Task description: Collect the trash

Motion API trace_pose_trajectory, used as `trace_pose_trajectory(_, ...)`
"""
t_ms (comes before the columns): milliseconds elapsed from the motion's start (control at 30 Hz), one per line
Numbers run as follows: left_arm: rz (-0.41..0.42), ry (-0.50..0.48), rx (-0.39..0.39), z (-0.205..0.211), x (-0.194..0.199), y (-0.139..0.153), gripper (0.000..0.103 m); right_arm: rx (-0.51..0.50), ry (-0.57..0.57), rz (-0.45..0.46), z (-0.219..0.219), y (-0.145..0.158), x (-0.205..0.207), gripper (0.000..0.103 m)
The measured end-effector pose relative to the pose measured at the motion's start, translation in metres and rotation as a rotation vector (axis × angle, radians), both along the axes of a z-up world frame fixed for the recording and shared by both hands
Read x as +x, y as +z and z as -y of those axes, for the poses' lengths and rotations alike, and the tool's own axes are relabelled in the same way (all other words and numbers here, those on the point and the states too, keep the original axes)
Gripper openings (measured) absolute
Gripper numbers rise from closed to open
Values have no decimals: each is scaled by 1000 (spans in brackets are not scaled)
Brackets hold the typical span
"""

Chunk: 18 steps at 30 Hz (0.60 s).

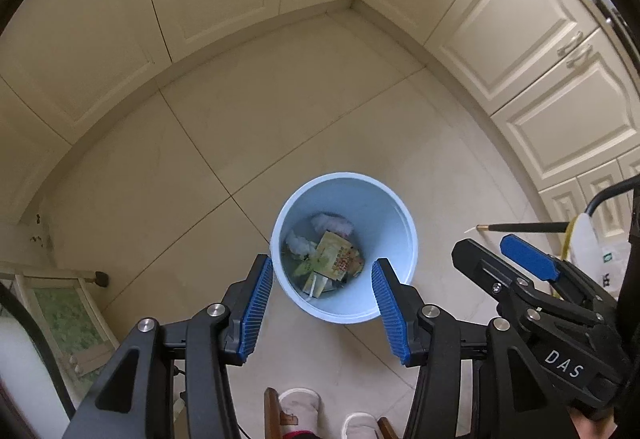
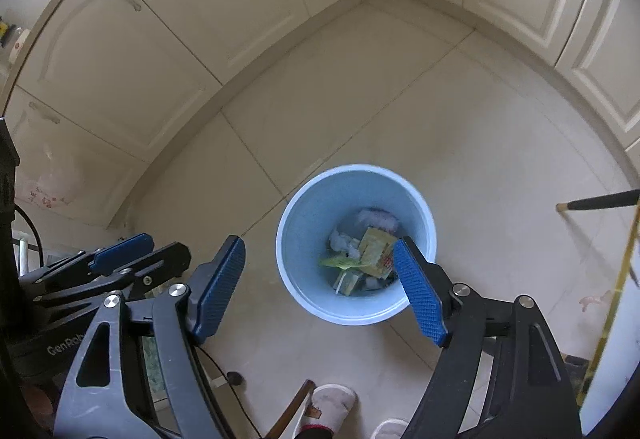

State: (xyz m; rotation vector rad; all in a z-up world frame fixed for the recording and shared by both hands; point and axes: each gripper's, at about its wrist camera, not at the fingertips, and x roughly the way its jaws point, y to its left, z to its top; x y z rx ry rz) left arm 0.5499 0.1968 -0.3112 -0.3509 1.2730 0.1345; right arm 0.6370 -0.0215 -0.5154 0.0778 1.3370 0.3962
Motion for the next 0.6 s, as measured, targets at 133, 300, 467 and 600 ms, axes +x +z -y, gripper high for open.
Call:
trace_pose_trajectory(133, 66, 3, 48, 1, -22, 32, 49, -15, 40, 45, -9, 29, -12, 75)
trace_pose_trajectory(300, 161, 6, 121, 8, -60, 82, 58, -67, 54, 142, -14, 84, -36, 88)
trace_pose_trajectory(467, 292, -10, 190, 34, -100, 133, 58, -112, 75, 286, -17, 157, -73, 93)
trace_pose_trajectory(600, 445, -9, 244, 67, -142, 184, 61, -129, 53, 421, -8, 217, -104, 103)
